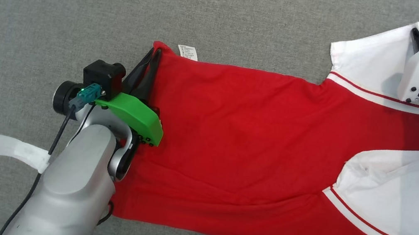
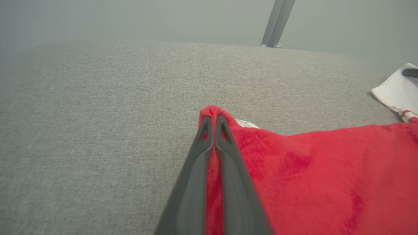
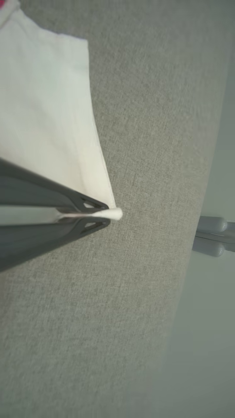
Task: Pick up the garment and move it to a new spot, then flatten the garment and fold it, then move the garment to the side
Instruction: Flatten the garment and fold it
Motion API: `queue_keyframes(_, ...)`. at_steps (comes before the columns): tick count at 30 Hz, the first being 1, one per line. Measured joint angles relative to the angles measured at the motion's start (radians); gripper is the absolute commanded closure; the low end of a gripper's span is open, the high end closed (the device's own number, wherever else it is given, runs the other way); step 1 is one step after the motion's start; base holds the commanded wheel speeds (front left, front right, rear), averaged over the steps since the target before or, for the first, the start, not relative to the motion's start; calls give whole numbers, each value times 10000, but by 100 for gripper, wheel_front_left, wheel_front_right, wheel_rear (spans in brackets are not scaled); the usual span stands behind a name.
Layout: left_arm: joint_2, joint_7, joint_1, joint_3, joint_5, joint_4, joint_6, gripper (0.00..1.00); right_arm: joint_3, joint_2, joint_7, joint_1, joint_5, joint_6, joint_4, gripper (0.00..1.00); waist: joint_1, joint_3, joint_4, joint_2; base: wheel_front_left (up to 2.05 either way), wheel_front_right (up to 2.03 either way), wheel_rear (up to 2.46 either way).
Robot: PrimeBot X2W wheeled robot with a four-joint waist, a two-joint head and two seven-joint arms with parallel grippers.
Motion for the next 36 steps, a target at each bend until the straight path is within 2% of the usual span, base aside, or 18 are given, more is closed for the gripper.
queue_keyframes(5, -8, 0, 151, 364, 299, 105, -6, 100, 159, 73, -963, 53, 290, 0, -314, 100, 0, -278, -210, 0, 0, 0, 0)
queue_keyframes(13, -6, 0, 670, 1143, 713, 326, -142, 100, 441, 111, -1935, 1129, 1601, -2, -1340, 100, 0, -865, -608, 0, 0, 0, 0)
queue_keyframes(25, 132, 0, 1722, 2077, 1338, 422, -431, 100, 552, -412, -2661, 3673, 3076, -4, -3147, 100, 0, -2086, -1288, 0, 0, 0, 0)
queue_keyframes(36, 339, 0, 3002, 2690, 1616, 437, -535, 100, 272, -82, -2746, 6027, 3739, -4, -3912, 100, -1, -3064, -1775, 0, 0, 0, 0)
